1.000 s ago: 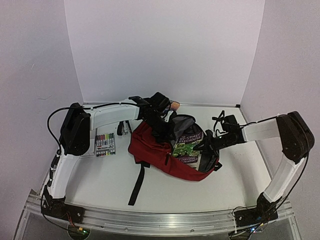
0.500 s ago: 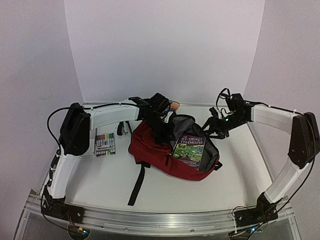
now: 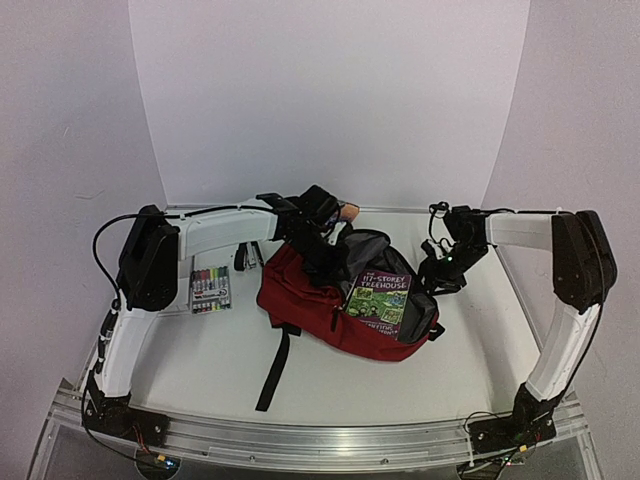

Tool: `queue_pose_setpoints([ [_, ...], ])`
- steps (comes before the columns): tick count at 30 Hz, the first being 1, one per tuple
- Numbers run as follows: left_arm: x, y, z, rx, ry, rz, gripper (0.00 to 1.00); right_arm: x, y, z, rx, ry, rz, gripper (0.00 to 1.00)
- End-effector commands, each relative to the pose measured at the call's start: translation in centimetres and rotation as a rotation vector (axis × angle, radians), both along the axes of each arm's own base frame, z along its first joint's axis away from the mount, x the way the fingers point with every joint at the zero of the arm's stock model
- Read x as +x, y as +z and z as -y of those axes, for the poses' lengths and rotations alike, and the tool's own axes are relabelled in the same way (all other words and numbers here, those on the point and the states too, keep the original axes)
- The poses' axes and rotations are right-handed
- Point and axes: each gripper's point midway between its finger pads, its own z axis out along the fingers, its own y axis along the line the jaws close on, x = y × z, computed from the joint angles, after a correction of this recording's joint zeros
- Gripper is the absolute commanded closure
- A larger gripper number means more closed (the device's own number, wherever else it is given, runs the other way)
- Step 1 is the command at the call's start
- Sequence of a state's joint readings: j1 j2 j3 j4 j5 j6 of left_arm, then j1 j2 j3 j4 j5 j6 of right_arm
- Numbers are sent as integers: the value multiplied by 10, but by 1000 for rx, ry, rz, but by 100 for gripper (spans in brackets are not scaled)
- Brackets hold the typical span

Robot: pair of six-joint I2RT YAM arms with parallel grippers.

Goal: Pack the student bag
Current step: Adjust the student bag at the center of the board.

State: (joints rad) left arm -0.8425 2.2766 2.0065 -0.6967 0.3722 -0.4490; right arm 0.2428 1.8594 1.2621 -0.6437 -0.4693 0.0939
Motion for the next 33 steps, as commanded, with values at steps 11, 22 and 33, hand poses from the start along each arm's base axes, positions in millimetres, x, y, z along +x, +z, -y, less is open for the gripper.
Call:
queue_pose_setpoints([
  [11,14,53,1,-94,14,115,99,6,24,4,-40,40,34,100],
  [22,16,58,1,-93,16,134,99,39,116,38,-79,-34,281,100],
  [33,22,80,-28,-54,125,116,42,23,83,32,-61,48,185,60],
])
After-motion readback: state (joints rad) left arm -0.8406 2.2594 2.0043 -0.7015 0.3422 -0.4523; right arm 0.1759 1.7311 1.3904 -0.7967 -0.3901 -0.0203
